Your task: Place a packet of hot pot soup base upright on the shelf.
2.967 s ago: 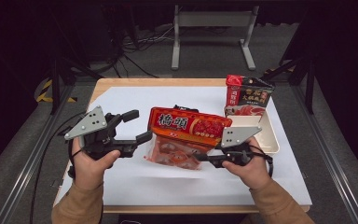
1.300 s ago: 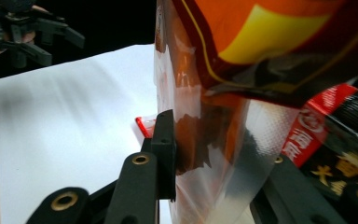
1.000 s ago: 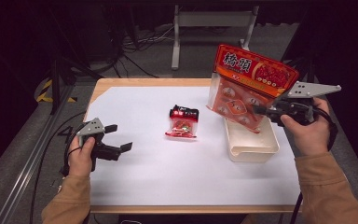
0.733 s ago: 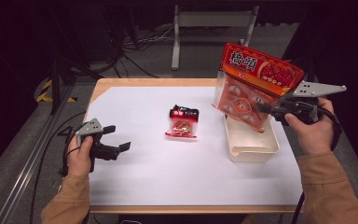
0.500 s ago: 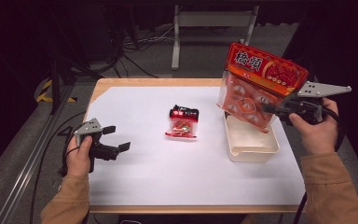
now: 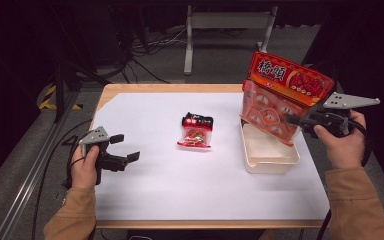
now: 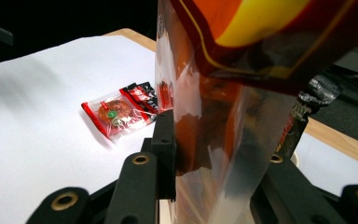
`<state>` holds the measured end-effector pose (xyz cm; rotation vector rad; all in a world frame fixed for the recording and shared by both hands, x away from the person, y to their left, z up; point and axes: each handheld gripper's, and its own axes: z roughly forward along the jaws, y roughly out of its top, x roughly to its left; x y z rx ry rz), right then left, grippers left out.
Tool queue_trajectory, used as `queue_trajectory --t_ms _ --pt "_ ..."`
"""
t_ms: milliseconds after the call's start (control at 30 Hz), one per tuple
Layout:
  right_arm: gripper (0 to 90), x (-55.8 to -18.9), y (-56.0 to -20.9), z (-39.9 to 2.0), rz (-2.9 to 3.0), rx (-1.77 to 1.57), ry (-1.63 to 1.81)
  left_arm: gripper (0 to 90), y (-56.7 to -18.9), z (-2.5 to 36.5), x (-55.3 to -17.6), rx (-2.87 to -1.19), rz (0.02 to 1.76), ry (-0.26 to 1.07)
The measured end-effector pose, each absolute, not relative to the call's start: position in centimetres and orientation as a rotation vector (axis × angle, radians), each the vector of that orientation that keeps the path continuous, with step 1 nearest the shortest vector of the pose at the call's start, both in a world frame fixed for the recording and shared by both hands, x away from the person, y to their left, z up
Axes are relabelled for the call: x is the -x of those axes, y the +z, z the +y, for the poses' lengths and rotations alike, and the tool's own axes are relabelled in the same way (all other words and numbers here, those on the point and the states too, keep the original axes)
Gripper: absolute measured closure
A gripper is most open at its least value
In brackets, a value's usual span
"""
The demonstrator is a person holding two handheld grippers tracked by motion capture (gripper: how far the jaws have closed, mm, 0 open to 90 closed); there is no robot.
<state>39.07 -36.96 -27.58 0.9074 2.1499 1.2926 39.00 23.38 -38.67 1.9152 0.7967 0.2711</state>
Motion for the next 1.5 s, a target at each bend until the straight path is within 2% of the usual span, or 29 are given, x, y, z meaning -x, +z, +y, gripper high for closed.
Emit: queue_trajectory --t_ms 733,1500 --pt "70.7 -39.5 -30.8 -37.6 2.156 -0.981 1.278 5.6 -38.6 23.6 -38.9 -1.916 0.795 0.267" --pt "70.6 -39.9 -32.6 -38.2 2.161 -1.091 1.256 5.4 -38.6 23.6 -38.9 -1.915 0.789 0.257"
